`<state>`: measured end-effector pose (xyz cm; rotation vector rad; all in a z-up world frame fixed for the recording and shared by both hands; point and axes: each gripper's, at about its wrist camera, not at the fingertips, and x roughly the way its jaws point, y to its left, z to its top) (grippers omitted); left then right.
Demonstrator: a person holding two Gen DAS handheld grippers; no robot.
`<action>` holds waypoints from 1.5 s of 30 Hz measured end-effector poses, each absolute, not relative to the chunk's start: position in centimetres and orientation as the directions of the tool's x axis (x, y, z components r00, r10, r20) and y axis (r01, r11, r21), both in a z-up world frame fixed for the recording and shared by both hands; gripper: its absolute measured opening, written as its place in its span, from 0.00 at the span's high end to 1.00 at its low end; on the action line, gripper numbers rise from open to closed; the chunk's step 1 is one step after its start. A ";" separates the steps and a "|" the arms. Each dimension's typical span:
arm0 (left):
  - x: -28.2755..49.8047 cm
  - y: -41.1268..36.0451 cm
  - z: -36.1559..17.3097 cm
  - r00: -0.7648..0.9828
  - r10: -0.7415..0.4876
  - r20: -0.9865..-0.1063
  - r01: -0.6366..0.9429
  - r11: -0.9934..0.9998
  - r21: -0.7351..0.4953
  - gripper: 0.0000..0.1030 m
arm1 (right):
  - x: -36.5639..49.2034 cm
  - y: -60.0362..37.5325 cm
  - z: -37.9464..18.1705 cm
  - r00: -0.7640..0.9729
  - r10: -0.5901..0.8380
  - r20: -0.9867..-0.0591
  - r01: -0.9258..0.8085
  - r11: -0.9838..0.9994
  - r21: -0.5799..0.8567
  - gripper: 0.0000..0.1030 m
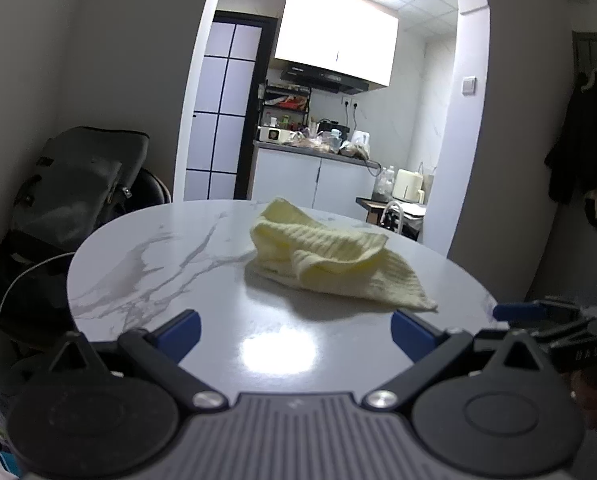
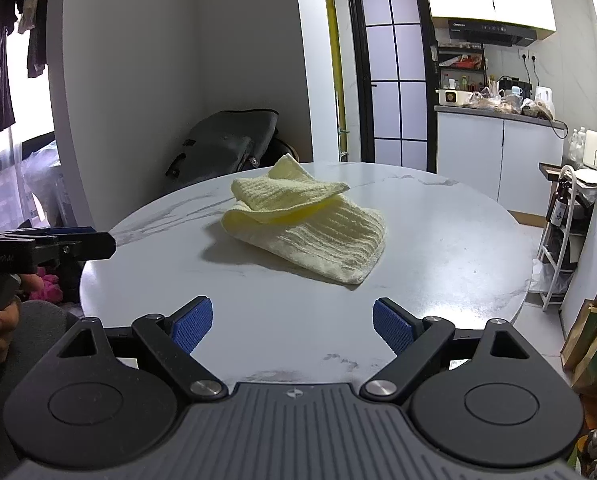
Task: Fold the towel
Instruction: 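Move both open grippers forward toward the crumpled yellow towel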
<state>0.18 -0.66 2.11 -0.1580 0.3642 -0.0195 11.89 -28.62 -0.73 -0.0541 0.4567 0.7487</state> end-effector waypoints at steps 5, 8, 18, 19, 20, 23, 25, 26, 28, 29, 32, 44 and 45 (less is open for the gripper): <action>-0.2 -1.3 2.5 0.936 -0.047 -0.348 -0.008 0.988 -0.155 0.00 | 11.4 -28.9 -0.2 0.642 0.651 -0.405 -0.673 0.731 0.110 0.12; -0.6 -1.5 3.0 0.939 -0.052 -0.340 -0.004 0.987 -0.163 0.00 | 11.3 -29.0 0.0 0.642 0.654 -0.400 -0.676 0.729 0.108 0.12; -0.2 -1.5 3.5 0.933 -0.038 -0.359 -0.019 0.988 -0.154 0.00 | 11.3 -28.5 0.6 0.640 0.659 -0.395 -0.685 0.722 0.095 0.12; -0.1 -1.4 3.5 0.932 -0.036 -0.362 -0.021 0.988 -0.152 0.00 | 11.3 -28.4 0.6 0.640 0.659 -0.394 -0.685 0.722 0.095 0.12; 0.0 -1.3 3.6 0.931 -0.035 -0.364 -0.022 0.988 -0.150 0.00 | 11.3 -28.3 0.7 0.640 0.659 -0.394 -0.686 0.722 0.094 0.12; 0.3 -1.2 3.9 0.931 -0.031 -0.362 -0.017 0.991 -0.130 0.00 | 11.6 -28.0 0.7 0.641 0.655 -0.401 -0.683 0.725 0.093 0.12; 0.7 -1.2 4.1 0.931 -0.029 -0.364 -0.016 0.993 -0.121 0.00 | 11.9 -27.8 0.6 0.641 0.650 -0.408 -0.679 0.728 0.094 0.12; 1.0 -1.2 4.2 0.930 -0.029 -0.367 -0.015 0.993 -0.117 0.00 | 12.1 -27.8 0.6 0.640 0.649 -0.411 -0.678 0.729 0.096 0.12; 1.4 -1.2 4.3 0.929 -0.028 -0.370 -0.014 0.994 -0.111 0.01 | 12.5 -27.7 0.6 0.638 0.647 -0.417 -0.676 0.730 0.099 0.12; 1.6 -1.3 4.4 0.929 -0.026 -0.370 -0.014 0.994 -0.106 0.01 | 12.6 -27.7 0.6 0.638 0.646 -0.420 -0.675 0.731 0.099 0.12; 2.3 -1.4 4.5 0.929 -0.018 -0.370 -0.014 0.996 -0.084 0.01 | 13.0 -27.6 0.6 0.637 0.639 -0.432 -0.674 0.733 0.089 0.12; 4.6 -1.2 5.1 0.932 -0.018 -0.362 -0.014 0.996 -0.086 0.03 | 15.4 -27.0 1.1 0.620 0.633 -0.464 -0.685 0.725 0.073 0.18; 4.9 -1.1 5.2 0.932 -0.020 -0.361 -0.013 0.996 -0.089 0.03 | 15.6 -26.9 1.2 0.618 0.633 -0.465 -0.686 0.724 0.073 0.21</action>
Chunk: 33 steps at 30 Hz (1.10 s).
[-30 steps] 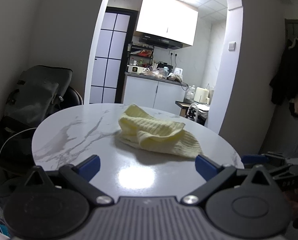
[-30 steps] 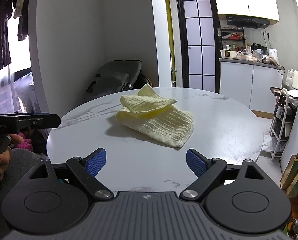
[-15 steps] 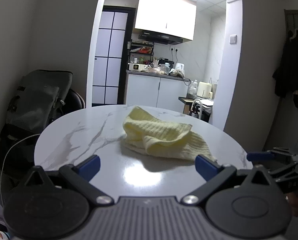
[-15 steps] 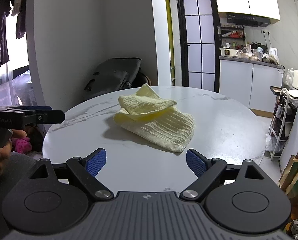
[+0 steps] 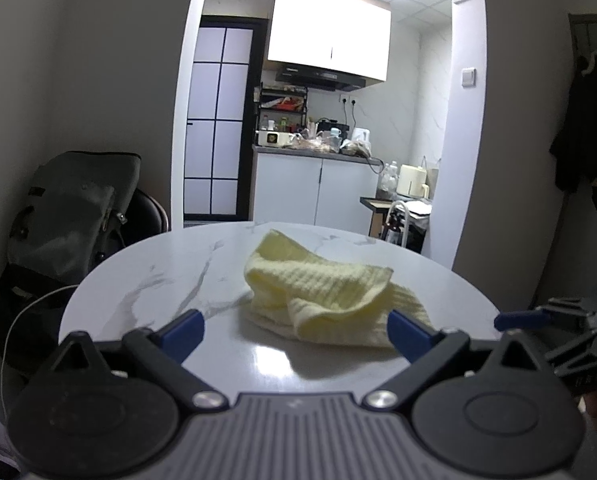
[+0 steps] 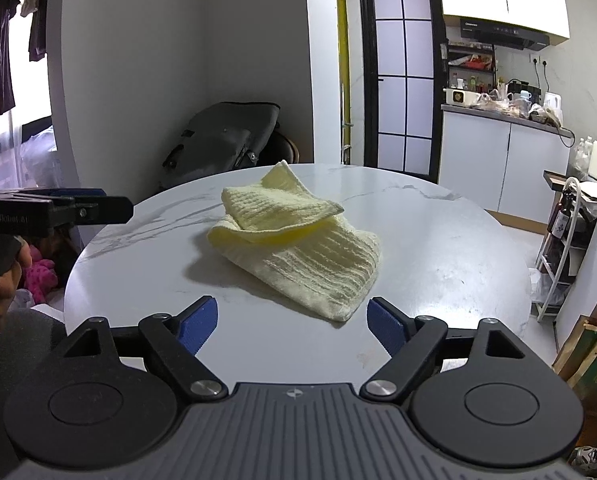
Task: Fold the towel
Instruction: 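Move both open grippers forward toward the crumpled yellow towel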
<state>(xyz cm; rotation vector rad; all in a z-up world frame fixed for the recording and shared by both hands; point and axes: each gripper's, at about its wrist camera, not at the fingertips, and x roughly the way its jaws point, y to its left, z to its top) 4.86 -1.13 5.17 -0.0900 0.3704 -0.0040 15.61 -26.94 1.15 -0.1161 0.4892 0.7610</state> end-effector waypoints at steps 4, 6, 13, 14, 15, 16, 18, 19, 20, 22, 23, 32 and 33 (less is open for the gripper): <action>5.6 -1.3 5.4 0.929 -0.035 -0.369 0.006 0.997 -0.081 0.06 | 16.5 -26.5 1.5 0.610 0.636 -0.473 -0.691 0.719 0.075 0.22; 6.0 -1.4 5.6 0.926 -0.041 -0.374 0.015 0.997 -0.072 0.07 | 16.8 -26.4 1.6 0.608 0.636 -0.475 -0.692 0.718 0.077 0.22; 7.2 -1.3 6.5 0.924 -0.048 -0.380 0.023 0.997 -0.069 0.07 | 18.1 -25.9 1.9 0.588 0.639 -0.496 -0.701 0.709 0.081 0.24; 7.4 -1.2 6.5 0.923 -0.048 -0.381 0.022 0.997 -0.070 0.07 | 18.3 -25.8 1.9 0.586 0.639 -0.498 -0.701 0.708 0.082 0.24; 7.7 -1.2 6.5 0.923 -0.047 -0.382 0.022 0.997 -0.071 0.07 | 18.4 -25.7 1.9 0.584 0.638 -0.501 -0.702 0.708 0.083 0.24; 7.9 -1.2 6.6 0.922 -0.047 -0.384 0.021 0.997 -0.071 0.07 | 18.6 -25.7 1.9 0.583 0.637 -0.504 -0.702 0.708 0.084 0.25; 8.3 -1.2 6.7 0.920 -0.048 -0.389 0.022 0.997 -0.070 0.08 | 18.8 -25.7 1.8 0.580 0.636 -0.510 -0.701 0.708 0.085 0.25; 8.5 -1.2 6.7 0.918 -0.049 -0.392 0.023 0.997 -0.069 0.08 | 19.0 -25.6 1.8 0.579 0.635 -0.512 -0.701 0.708 0.086 0.25; 8.7 -1.1 6.7 0.917 -0.050 -0.396 0.025 0.997 -0.069 0.09 | 19.1 -25.5 1.8 0.578 0.634 -0.514 -0.700 0.709 0.087 0.25; 9.1 -1.1 6.7 0.913 -0.051 -0.406 0.027 0.998 -0.065 0.09 | 19.3 -25.4 1.7 0.574 0.633 -0.519 -0.700 0.709 0.090 0.26; 9.3 -1.2 6.7 0.911 -0.052 -0.410 0.028 0.998 -0.064 0.09 | 19.4 -25.3 1.6 0.573 0.633 -0.521 -0.700 0.708 0.090 0.26; 11.3 -2.1 6.7 0.898 -0.077 -0.434 0.056 0.997 -0.062 0.13 | 20.1 -24.9 1.1 0.561 0.627 -0.540 -0.706 0.703 0.083 0.31; 11.5 -2.3 6.7 0.897 -0.082 -0.434 0.062 0.996 -0.060 0.14 | 20.2 -24.8 1.0 0.560 0.625 -0.544 -0.706 0.704 0.082 0.32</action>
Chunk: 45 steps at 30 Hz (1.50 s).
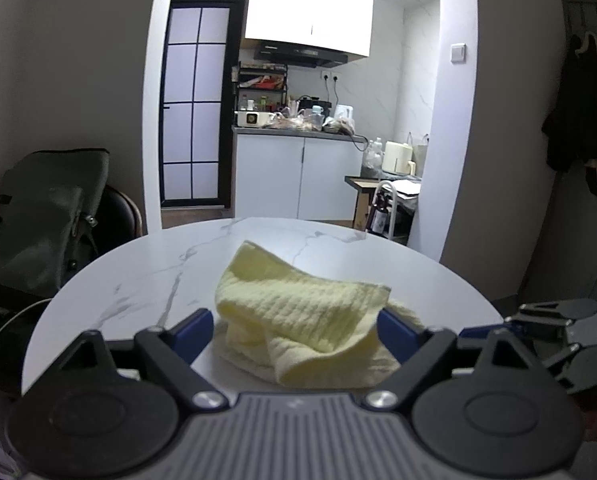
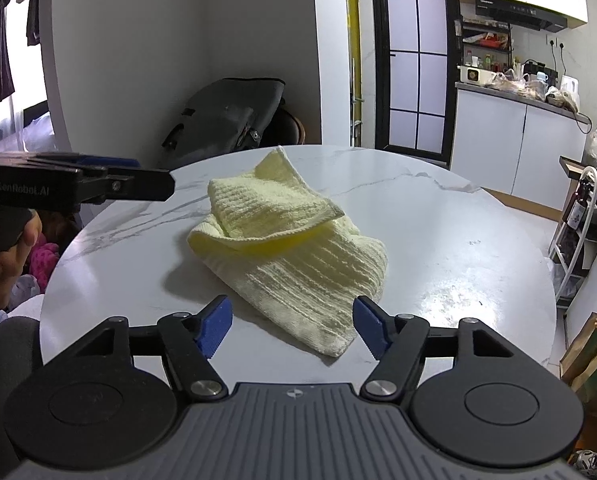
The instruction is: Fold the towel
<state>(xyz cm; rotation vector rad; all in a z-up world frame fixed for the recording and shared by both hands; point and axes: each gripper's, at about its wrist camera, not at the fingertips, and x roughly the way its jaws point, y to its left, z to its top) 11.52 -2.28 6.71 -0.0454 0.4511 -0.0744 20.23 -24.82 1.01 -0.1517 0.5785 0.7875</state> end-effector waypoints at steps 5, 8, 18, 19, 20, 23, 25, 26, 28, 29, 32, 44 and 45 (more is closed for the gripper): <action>12.3 -3.7 6.4 0.890 -0.112 -0.441 0.102 0.994 -0.046 0.17 | 20.7 -24.6 0.5 0.545 0.625 -0.559 -0.711 0.698 0.087 0.32; 12.6 -4.1 6.1 0.884 -0.121 -0.451 0.112 0.993 -0.045 0.17 | 20.9 -24.5 0.2 0.535 0.629 -0.565 -0.716 0.692 0.093 0.32; 13.4 -4.8 5.5 0.865 -0.131 -0.484 0.121 0.991 -0.053 0.24 | 21.7 -23.7 -0.6 0.528 0.621 -0.579 -0.722 0.688 0.080 0.36; 13.5 -4.8 5.4 0.862 -0.133 -0.489 0.121 0.991 -0.056 0.24 | 21.7 -23.6 -0.7 0.526 0.622 -0.580 -0.723 0.686 0.079 0.37; 13.6 -4.8 5.4 0.860 -0.134 -0.492 0.122 0.991 -0.056 0.24 | 21.8 -23.6 -0.8 0.525 0.622 -0.582 -0.724 0.685 0.079 0.38; 13.7 -5.0 5.2 0.856 -0.136 -0.499 0.128 0.990 -0.051 0.24 | 21.9 -23.5 -0.9 0.529 0.619 -0.580 -0.722 0.688 0.076 0.40; 13.8 -5.1 5.2 0.854 -0.138 -0.502 0.131 0.990 -0.050 0.24 | 21.9 -23.5 -0.9 0.531 0.619 -0.579 -0.722 0.688 0.073 0.41; 13.8 -5.2 5.1 0.853 -0.138 -0.503 0.131 0.990 -0.050 0.24 | 22.0 -23.5 -1.0 0.533 0.618 -0.578 -0.722 0.688 0.071 0.42; 14.0 -5.3 5.1 0.852 -0.137 -0.506 0.131 0.990 -0.049 0.24 | 22.0 -23.4 -1.0 0.538 0.614 -0.577 -0.722 0.689 0.060 0.45; 14.0 -5.3 5.0 0.851 -0.137 -0.507 0.130 0.990 -0.049 0.24 | 22.0 -23.4 -1.1 0.542 0.611 -0.577 -0.722 0.690 0.053 0.48; 14.2 -5.5 5.0 0.850 -0.136 -0.509 0.127 0.991 -0.052 0.24 | 22.1 -23.6 -1.1 0.551 0.605 -0.575 -0.717 0.695 0.043 0.56; 15.0 -6.2 4.9 0.847 -0.138 -0.513 0.130 0.990 -0.052 0.24 | 22.2 -24.3 -1.1 0.548 0.614 -0.568 -0.719 0.693 0.056 0.77; 15.0 -6.2 4.8 0.847 -0.138 -0.514 0.129 0.990 -0.052 0.24 | 22.1 -24.4 -1.1 0.544 0.616 -0.570 -0.722 0.689 0.057 0.79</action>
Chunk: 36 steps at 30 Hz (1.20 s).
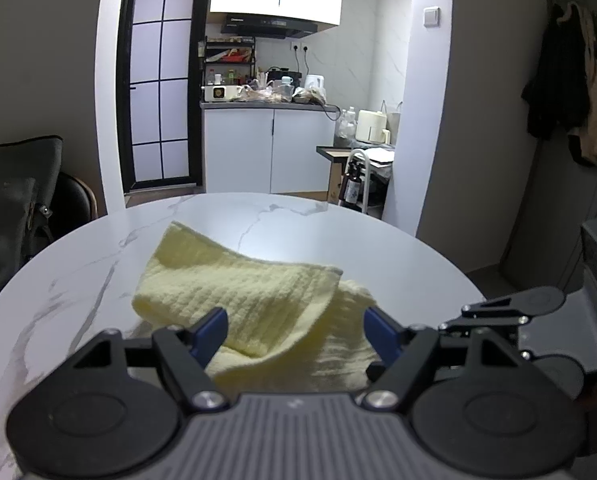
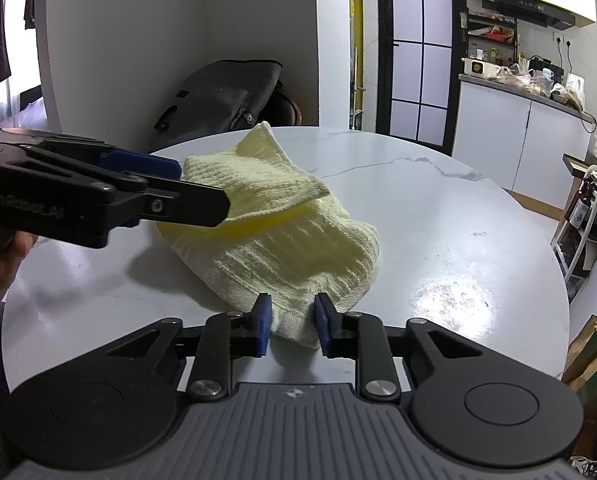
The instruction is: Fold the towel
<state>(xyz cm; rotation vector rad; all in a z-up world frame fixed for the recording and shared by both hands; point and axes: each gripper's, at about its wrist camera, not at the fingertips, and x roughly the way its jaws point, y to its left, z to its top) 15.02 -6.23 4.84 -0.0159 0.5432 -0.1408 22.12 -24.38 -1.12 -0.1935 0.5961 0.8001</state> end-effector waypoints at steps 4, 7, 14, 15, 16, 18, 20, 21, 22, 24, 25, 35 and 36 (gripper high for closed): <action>15.2 -6.4 4.7 0.844 -0.139 -0.518 0.129 0.990 -0.054 0.24 | 21.8 -24.5 -1.0 0.531 0.625 -0.573 -0.732 0.679 0.061 0.82; 15.4 -6.6 4.6 0.844 -0.141 -0.517 0.131 0.990 -0.056 0.24 | 21.4 -24.5 -1.0 0.525 0.629 -0.573 -0.739 0.671 0.059 0.82; 16.2 -7.2 4.3 0.843 -0.161 -0.513 0.151 0.987 -0.061 0.24 | 20.4 -24.5 -1.0 0.516 0.638 -0.571 -0.748 0.661 0.062 0.82; 16.3 -7.3 4.3 0.844 -0.163 -0.512 0.155 0.986 -0.058 0.24 | 20.3 -24.5 -1.0 0.516 0.639 -0.571 -0.748 0.660 0.062 0.82; 16.4 -7.5 4.3 0.844 -0.165 -0.510 0.160 0.986 -0.055 0.24 | 20.2 -24.5 -1.0 0.515 0.640 -0.570 -0.749 0.659 0.062 0.82; 16.8 -7.9 4.2 0.845 -0.166 -0.508 0.168 0.985 -0.043 0.27 | 20.0 -24.6 -1.0 0.514 0.641 -0.570 -0.751 0.657 0.062 0.82; 17.2 -8.1 4.1 0.843 -0.164 -0.513 0.170 0.985 -0.036 0.33 | 20.0 -24.6 -1.0 0.513 0.642 -0.570 -0.752 0.656 0.061 0.82; 17.6 -8.2 4.0 0.838 -0.161 -0.522 0.168 0.985 -0.034 0.39 | 20.0 -24.6 -1.0 0.513 0.642 -0.570 -0.753 0.655 0.061 0.82; 18.0 -8.2 3.9 0.833 -0.157 -0.531 0.164 0.986 -0.035 0.45 | 20.0 -24.6 -1.0 0.513 0.643 -0.569 -0.754 0.654 0.060 0.82; 18.5 -8.2 3.8 0.829 -0.158 -0.536 0.160 0.986 -0.043 0.47 | 20.0 -24.6 -1.0 0.512 0.644 -0.569 -0.756 0.652 0.059 0.82; 18.7 -8.1 3.8 0.829 -0.161 -0.536 0.158 0.986 -0.051 0.47 | 20.0 -24.6 -1.0 0.510 0.645 -0.568 -0.757 0.651 0.060 0.82; 19.9 -9.6 3.9 0.848 -0.116 -0.518 0.154 0.988 0.031 0.43 | 20.2 -24.9 -1.2 0.498 0.662 -0.560 -0.766 0.638 0.073 0.82; 20.0 -9.7 3.9 0.848 -0.110 -0.518 0.151 0.988 0.038 0.41 | 20.2 -24.9 -1.2 0.496 0.664 -0.560 -0.767 0.637 0.074 0.82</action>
